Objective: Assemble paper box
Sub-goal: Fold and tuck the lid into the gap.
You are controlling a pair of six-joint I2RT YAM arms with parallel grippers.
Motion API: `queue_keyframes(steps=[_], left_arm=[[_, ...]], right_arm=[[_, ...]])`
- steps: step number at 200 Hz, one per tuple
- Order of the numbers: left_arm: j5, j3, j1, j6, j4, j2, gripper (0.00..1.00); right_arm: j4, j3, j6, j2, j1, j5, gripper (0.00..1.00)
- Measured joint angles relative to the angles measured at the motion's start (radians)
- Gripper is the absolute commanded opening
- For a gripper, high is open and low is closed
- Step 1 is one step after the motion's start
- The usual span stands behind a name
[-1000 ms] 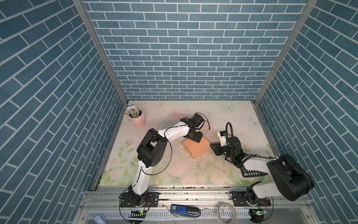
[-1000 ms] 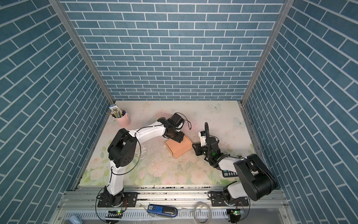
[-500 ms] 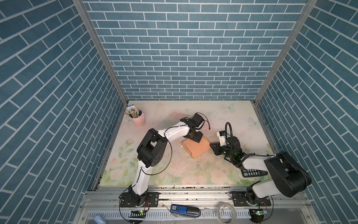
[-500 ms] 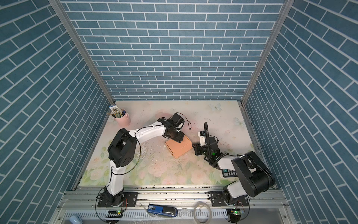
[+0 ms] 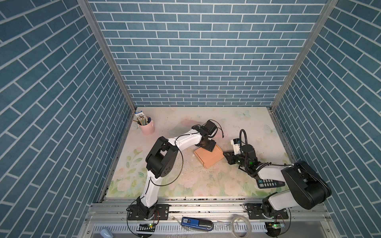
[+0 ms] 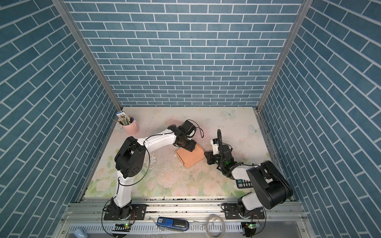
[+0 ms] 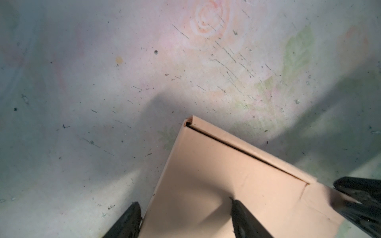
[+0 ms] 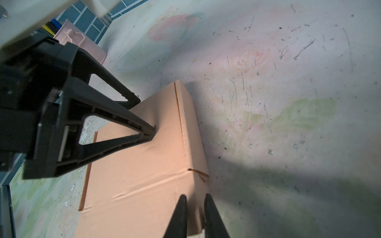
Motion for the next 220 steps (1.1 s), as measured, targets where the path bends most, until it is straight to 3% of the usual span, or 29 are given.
queue_keyframes(steps=[173, 220], left_arm=[[0.000, 0.000, -0.006, 0.000, 0.000, 0.000, 0.71], [0.000, 0.000, -0.006, 0.000, 0.000, 0.000, 0.71]], right_arm=[[0.493, -0.096, -0.002, 0.272, -0.001, -0.003, 0.15], [0.505, -0.095, -0.002, 0.281, -0.001, -0.002, 0.15]])
